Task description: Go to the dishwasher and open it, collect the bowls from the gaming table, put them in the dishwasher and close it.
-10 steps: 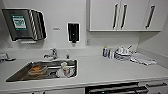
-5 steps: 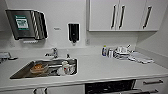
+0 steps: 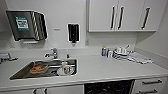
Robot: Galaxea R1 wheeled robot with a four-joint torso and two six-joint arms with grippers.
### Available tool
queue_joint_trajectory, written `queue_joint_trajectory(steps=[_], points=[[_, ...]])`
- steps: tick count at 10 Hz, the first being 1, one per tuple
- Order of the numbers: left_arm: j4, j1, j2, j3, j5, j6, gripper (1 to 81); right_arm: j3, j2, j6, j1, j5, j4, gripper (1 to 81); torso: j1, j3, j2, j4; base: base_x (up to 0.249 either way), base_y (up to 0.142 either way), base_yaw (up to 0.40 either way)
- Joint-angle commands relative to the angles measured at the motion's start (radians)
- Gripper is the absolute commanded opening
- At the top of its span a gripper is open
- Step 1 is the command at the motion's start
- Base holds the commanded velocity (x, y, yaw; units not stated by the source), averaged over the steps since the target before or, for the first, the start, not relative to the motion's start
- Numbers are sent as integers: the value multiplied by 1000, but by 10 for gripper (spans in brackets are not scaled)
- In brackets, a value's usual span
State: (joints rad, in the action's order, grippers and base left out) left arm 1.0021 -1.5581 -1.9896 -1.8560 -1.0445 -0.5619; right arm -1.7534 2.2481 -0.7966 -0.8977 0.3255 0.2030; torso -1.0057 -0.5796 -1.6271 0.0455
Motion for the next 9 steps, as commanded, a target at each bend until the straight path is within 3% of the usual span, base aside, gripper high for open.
queue_joint_trajectory(steps=[1, 9], points=[[3, 51, 61, -5, -6, -3, 811, -26, 76, 79, 35, 130, -108, 811, 0, 0, 0, 0, 0, 0, 0], [9, 51, 61, -5, -8, -3, 811, -60, 110, 92, 10, 130, -109, 811, 2, 1, -1, 1, -53, 0, 0]])
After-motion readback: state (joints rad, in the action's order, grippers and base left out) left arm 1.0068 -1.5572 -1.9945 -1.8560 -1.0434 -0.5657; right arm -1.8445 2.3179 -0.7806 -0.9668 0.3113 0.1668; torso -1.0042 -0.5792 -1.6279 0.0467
